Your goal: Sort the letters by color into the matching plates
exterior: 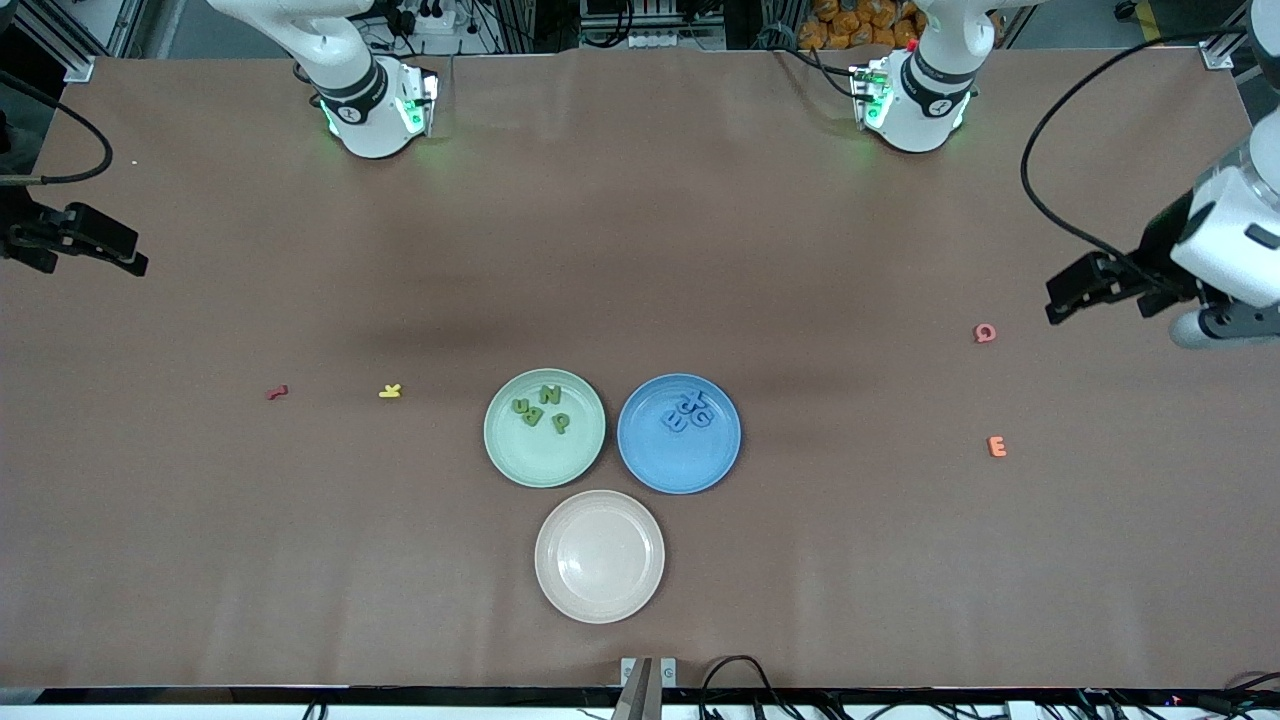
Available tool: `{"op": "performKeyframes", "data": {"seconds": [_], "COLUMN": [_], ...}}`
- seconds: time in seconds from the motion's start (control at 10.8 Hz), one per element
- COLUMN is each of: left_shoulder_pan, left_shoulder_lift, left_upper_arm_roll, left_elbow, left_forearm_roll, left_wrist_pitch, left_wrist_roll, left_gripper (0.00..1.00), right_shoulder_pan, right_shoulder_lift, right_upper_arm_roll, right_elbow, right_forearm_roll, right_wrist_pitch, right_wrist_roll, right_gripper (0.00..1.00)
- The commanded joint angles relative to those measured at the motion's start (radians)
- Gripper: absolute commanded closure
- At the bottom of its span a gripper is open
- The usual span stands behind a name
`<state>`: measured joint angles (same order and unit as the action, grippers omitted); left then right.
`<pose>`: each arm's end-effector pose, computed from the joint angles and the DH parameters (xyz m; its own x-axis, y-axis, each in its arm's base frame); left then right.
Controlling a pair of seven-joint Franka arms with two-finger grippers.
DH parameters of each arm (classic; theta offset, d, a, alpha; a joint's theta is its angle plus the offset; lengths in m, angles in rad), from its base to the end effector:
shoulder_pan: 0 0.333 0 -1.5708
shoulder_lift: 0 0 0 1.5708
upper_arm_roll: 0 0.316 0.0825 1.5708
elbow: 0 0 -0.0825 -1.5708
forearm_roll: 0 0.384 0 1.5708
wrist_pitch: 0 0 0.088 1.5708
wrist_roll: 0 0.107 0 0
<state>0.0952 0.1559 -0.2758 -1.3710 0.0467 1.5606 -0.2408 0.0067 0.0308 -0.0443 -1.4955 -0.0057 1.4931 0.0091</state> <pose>0.5941 -0.0886 0.6308 0.9971 0.0656 0.0393 0.0655 -0.9978 0.0052 0.5561 -0.0211 0.6360 0.9983 -0.0471 -0.0331 -0.0469 -0.9989 0.0074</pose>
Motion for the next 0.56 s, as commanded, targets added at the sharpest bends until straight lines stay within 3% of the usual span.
{"op": "performKeyframes", "data": {"seconds": [0.0, 0.19, 0.46], "left_shoulder_pan": [-0.092, -0.101, -0.123], "left_shoulder_lift": [-0.119, -0.147, -0.131], "left_upper_arm_roll": [0.081, 0.086, 0.099], "left_elbow": [-0.245, -0.385, -0.427], "left_forearm_roll": [-0.031, -0.031, -0.031], "left_wrist_pitch": [-0.022, -0.020, 0.045], "left_wrist_roll": [0.052, 0.055, 0.055], "left_gripper": [0.00, 0.00, 0.00], "right_shoulder_pan": [-0.020, -0.020, -0.020], "right_shoulder_lift": [0.000, 0.000, 0.000], "right_upper_arm_roll": [0.023, 0.023, 0.023], "right_elbow": [0.008, 0.006, 0.004], "right_forearm_roll": [-0.016, -0.016, -0.016], "right_wrist_pitch": [0.002, 0.003, 0.001], "right_wrist_roll": [0.015, 0.015, 0.015], "right_gripper": [0.00, 0.00, 0.00]}}
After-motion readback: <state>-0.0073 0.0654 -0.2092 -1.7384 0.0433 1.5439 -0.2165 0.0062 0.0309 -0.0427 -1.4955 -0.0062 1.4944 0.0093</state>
